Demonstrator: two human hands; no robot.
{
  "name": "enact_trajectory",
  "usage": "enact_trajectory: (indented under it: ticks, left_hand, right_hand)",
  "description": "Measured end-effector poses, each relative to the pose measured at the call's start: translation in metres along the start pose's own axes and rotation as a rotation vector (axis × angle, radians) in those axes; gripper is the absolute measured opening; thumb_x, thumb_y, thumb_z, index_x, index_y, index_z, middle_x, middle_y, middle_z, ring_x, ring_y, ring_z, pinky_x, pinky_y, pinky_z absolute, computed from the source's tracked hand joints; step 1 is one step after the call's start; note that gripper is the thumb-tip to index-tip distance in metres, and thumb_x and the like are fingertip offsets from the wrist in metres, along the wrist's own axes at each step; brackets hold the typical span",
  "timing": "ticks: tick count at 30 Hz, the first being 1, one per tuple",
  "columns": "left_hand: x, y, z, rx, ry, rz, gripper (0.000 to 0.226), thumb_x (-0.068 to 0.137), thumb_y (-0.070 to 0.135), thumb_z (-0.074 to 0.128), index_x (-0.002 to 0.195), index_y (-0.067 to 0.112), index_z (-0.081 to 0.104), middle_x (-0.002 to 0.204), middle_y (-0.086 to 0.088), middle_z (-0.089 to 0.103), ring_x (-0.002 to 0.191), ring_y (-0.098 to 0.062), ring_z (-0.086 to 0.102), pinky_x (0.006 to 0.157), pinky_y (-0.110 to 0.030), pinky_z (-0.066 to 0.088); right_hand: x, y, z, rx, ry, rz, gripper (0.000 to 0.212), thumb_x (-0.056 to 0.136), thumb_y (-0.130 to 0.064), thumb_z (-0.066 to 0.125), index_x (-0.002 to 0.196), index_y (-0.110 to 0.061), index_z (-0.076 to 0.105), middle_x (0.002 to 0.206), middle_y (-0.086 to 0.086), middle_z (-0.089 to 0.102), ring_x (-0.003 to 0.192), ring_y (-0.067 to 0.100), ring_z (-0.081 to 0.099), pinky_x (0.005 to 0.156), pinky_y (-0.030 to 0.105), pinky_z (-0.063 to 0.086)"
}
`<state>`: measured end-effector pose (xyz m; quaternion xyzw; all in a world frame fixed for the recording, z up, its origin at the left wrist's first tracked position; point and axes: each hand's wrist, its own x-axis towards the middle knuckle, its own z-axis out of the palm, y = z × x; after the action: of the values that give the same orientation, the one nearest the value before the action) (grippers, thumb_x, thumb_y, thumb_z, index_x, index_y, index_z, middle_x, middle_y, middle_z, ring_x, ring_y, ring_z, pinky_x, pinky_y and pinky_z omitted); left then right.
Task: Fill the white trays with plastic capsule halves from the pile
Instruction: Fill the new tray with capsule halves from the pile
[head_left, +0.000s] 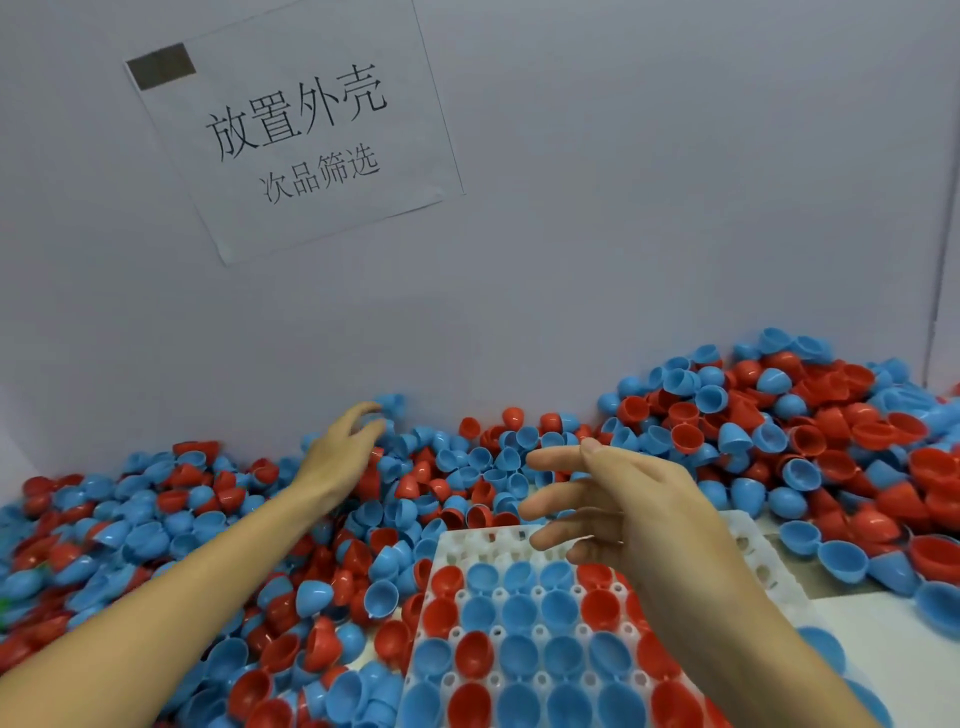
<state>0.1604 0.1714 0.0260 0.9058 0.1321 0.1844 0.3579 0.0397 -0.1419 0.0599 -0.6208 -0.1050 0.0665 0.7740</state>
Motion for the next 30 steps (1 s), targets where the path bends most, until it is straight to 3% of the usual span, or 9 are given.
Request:
enact_trajectory:
  ticks: [2,4,7,10,16,19,23,28,30]
  left_hand:
    - [0.004,0.002,-0.016,0.036,0.135,0.005,0.034,0.097,0.044,0.055,0.126,0.029,0.062,0.133,-0.008,0.063,0.112,-0.026,0.056,0.095,-0.036,0.040]
    - [0.011,-0.003,-0.026,0.211,0.171,-0.121,0.054,0.092,0.060,0.056,0.138,0.032,0.053,0.143,-0.019,0.051,0.127,-0.040,0.049,0.107,-0.046,0.036]
    - [0.010,-0.006,-0.020,0.242,-0.080,-0.341,0.099,0.080,0.076,0.061,0.159,0.034,0.019,0.162,-0.024,0.019,0.146,-0.047,0.027,0.119,-0.057,0.026]
    - [0.001,-0.002,0.013,0.309,-0.355,-0.299,0.116,0.066,0.083,0.069,0.159,0.035,0.017,0.165,-0.020,0.010,0.150,-0.043,0.021,0.121,-0.057,0.025]
    - [-0.003,0.011,0.039,0.373,-0.396,-0.286,0.121,0.060,0.078,0.078,0.157,0.040,0.018,0.163,-0.018,-0.007,0.149,-0.045,0.018,0.121,-0.053,0.022]
    - [-0.006,0.005,0.037,0.381,-0.321,-0.213,0.106,0.061,0.078,0.077,0.151,0.043,0.033,0.157,-0.015,0.015,0.142,-0.045,0.030,0.118,-0.053,0.030]
    - [-0.007,-0.004,0.030,0.310,-0.238,-0.098,0.064,0.081,0.059,0.074,0.138,0.039,0.052,0.143,-0.012,0.044,0.125,-0.032,0.052,0.110,-0.047,0.044]
    - [-0.003,0.007,0.044,0.418,-0.345,-0.250,0.101,0.076,0.068,0.072,0.158,0.033,0.024,0.164,-0.017,0.021,0.147,-0.037,0.029,0.120,-0.049,0.031]
    - [-0.001,0.012,0.051,0.468,-0.293,-0.253,0.098,0.077,0.070,0.068,0.158,0.033,0.025,0.162,-0.017,0.026,0.143,-0.037,0.037,0.115,-0.048,0.038]
  right_hand:
    - [0.000,-0.001,0.000,-0.003,0.010,-0.001,0.039,0.105,-0.029,0.039,0.094,-0.017,0.075,0.077,0.009,0.076,0.062,0.020,0.070,0.057,0.025,0.050]
    - [-0.001,-0.001,0.000,-0.004,0.014,-0.002,0.039,0.105,-0.028,0.039,0.094,-0.017,0.075,0.077,0.009,0.076,0.062,0.020,0.070,0.057,0.025,0.049]
    - [-0.001,0.000,0.001,-0.014,0.014,0.004,0.039,0.105,-0.028,0.039,0.095,-0.016,0.074,0.077,0.010,0.076,0.062,0.020,0.070,0.056,0.024,0.049]
    - [-0.001,0.001,0.004,-0.049,0.007,0.009,0.039,0.106,-0.028,0.038,0.095,-0.017,0.074,0.078,0.009,0.076,0.063,0.020,0.069,0.057,0.025,0.049]
    - [-0.001,0.003,0.004,-0.071,0.006,0.004,0.038,0.106,-0.026,0.038,0.096,-0.017,0.073,0.077,0.009,0.076,0.063,0.020,0.069,0.058,0.026,0.049]
    - [-0.001,0.004,0.003,-0.073,0.002,0.003,0.039,0.106,-0.027,0.037,0.096,-0.018,0.074,0.077,0.008,0.076,0.064,0.020,0.069,0.058,0.026,0.049]
    - [-0.001,0.006,0.006,-0.084,-0.006,-0.002,0.038,0.106,-0.028,0.037,0.096,-0.019,0.073,0.077,0.006,0.076,0.065,0.020,0.071,0.060,0.026,0.049]
    - [-0.001,0.005,0.007,-0.086,-0.012,0.002,0.038,0.105,-0.028,0.038,0.097,-0.018,0.073,0.077,0.006,0.076,0.065,0.019,0.070,0.059,0.024,0.050]
    - [-0.001,0.005,0.007,-0.084,-0.010,0.000,0.038,0.105,-0.028,0.038,0.096,-0.018,0.073,0.077,0.006,0.076,0.065,0.020,0.071,0.059,0.025,0.050]
